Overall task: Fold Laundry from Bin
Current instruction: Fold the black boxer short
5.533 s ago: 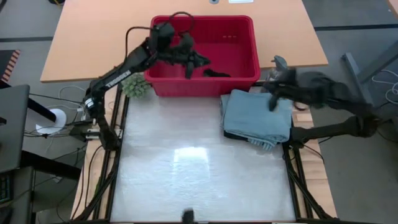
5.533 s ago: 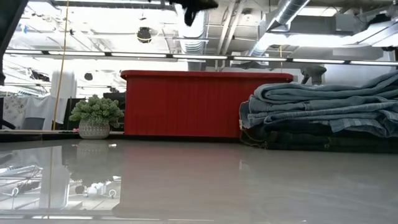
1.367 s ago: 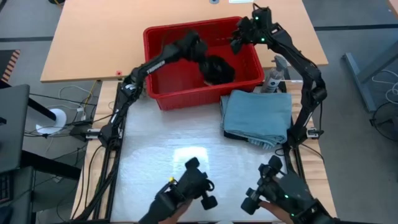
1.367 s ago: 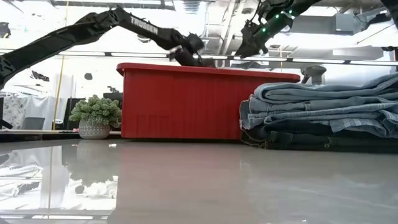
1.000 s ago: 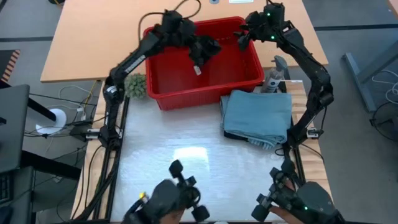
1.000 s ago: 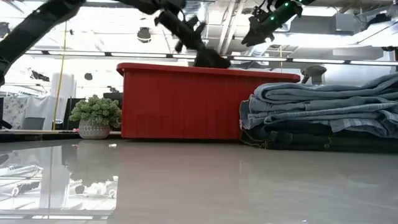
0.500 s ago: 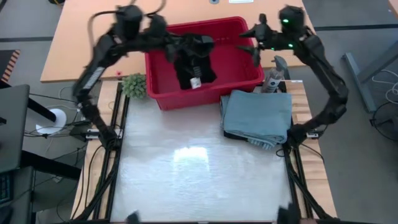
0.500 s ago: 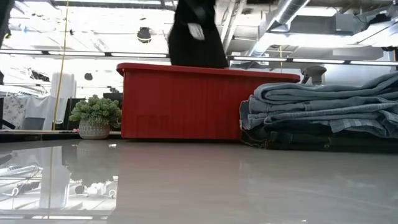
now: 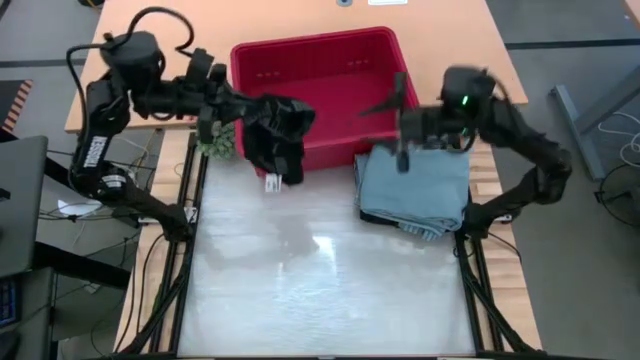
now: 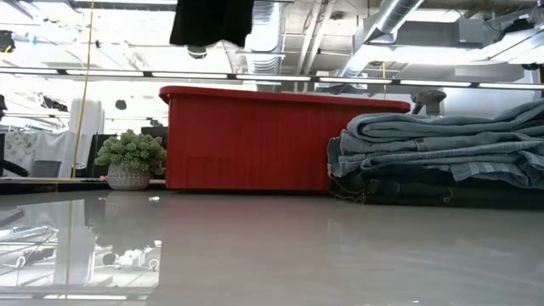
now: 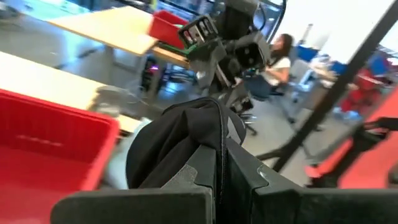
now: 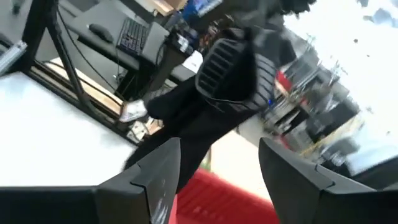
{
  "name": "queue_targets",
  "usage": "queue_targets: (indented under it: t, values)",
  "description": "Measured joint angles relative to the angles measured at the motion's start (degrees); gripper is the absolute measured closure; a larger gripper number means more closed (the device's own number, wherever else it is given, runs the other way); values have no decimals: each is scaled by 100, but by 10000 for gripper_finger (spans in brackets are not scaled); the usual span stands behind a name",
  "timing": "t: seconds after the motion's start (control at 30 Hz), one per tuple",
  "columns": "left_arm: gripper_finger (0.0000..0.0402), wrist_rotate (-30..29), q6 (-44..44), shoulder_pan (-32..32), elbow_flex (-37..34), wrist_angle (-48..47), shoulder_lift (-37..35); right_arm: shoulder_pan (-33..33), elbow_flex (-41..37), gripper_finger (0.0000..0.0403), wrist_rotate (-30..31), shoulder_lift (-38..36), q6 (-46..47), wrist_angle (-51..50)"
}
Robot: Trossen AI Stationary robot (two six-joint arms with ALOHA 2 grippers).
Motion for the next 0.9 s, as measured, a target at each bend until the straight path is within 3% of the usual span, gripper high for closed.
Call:
queue_targets:
  t: [0.17,0.37,0.7,0.9]
  values:
    - [401,221,-389,-457,-2,265,-15,1017,0,152,1248,329,-676,734]
    - [401,201,-464,-1006,-2,617,-4,1489,0,152,2268,607,-1102,1250]
    - [401,-354,-332,-1395,0,653,94,1540,-2,152,2211,501,-1256,1326]
    - [401,-193,-382,-1492,-2,871,471,1370,-2,152,1587,512,-1423,1346]
